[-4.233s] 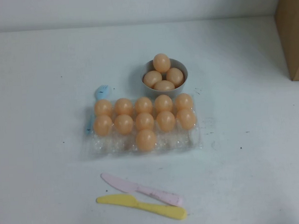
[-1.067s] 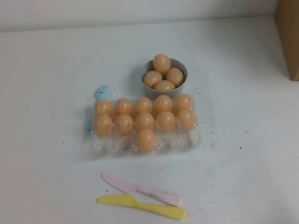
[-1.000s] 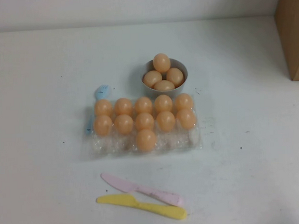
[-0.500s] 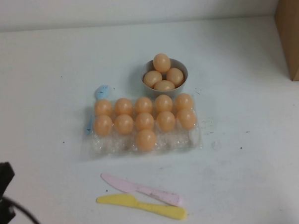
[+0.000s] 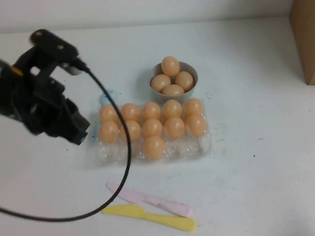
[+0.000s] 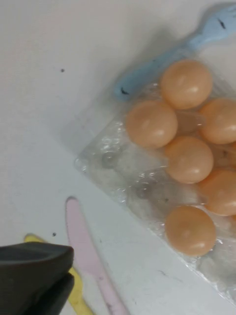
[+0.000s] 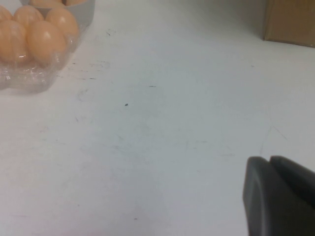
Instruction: Take an egg out of the egg box
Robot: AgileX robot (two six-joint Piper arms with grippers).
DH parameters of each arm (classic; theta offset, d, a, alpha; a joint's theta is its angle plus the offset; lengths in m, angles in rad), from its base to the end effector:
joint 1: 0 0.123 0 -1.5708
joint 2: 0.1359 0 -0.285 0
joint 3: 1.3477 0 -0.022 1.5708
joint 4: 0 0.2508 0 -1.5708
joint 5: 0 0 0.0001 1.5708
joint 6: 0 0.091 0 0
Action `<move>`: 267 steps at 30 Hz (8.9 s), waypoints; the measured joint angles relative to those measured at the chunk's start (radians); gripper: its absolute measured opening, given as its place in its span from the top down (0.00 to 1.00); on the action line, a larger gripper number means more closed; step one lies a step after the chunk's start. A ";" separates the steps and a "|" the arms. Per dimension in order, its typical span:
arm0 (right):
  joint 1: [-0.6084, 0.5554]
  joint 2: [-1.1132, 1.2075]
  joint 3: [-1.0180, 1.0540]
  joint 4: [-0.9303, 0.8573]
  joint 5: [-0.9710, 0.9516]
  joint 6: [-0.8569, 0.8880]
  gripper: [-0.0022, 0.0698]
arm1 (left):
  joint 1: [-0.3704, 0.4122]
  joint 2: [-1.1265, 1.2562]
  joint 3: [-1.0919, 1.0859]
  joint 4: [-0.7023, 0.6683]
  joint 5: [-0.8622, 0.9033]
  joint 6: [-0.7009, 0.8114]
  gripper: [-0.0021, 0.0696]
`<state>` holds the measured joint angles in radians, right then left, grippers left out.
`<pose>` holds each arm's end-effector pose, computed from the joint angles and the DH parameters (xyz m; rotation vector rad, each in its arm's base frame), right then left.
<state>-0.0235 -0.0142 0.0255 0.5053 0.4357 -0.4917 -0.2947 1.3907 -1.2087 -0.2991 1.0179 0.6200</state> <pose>0.0507 0.0174 0.1712 -0.1441 1.8725 0.1589 0.2610 -0.1031 0.3276 1.0450 2.4165 -0.2813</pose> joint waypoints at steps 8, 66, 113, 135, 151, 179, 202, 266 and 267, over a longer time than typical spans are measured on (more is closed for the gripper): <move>0.000 0.000 0.000 0.000 0.000 0.000 0.99 | -0.132 0.276 -0.279 0.129 0.082 -0.053 0.98; 0.000 0.000 0.000 0.047 0.002 0.000 0.99 | -0.102 0.511 -0.181 0.235 -0.257 0.586 0.37; 0.000 0.000 0.000 0.047 0.002 0.000 0.99 | -0.129 0.369 -0.190 0.299 -0.320 0.391 0.50; 0.000 0.000 0.000 0.047 0.004 0.000 0.99 | -0.219 0.781 -0.553 0.099 -0.731 -0.006 0.50; 0.000 0.000 0.000 0.047 0.004 0.000 0.99 | -0.222 0.798 -0.571 0.111 -0.697 -0.052 0.31; 0.000 0.000 0.000 0.047 0.004 0.000 0.99 | -0.247 -0.072 0.409 0.204 -1.081 -0.236 0.97; 0.000 0.000 0.000 0.047 0.006 0.000 0.99 | -0.247 -0.434 0.989 0.035 -1.193 -0.341 0.97; 0.000 0.000 0.000 0.087 0.011 0.000 0.99 | 0.211 -1.401 1.234 0.299 -0.651 -0.310 0.97; 0.000 0.000 0.000 0.087 0.011 0.000 0.99 | 0.211 -1.401 1.234 0.299 -0.651 -0.310 0.97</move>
<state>-0.0235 -0.0142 0.0255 0.5919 0.4462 -0.4917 -0.0842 -0.0100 0.0252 0.0000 0.3665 0.3098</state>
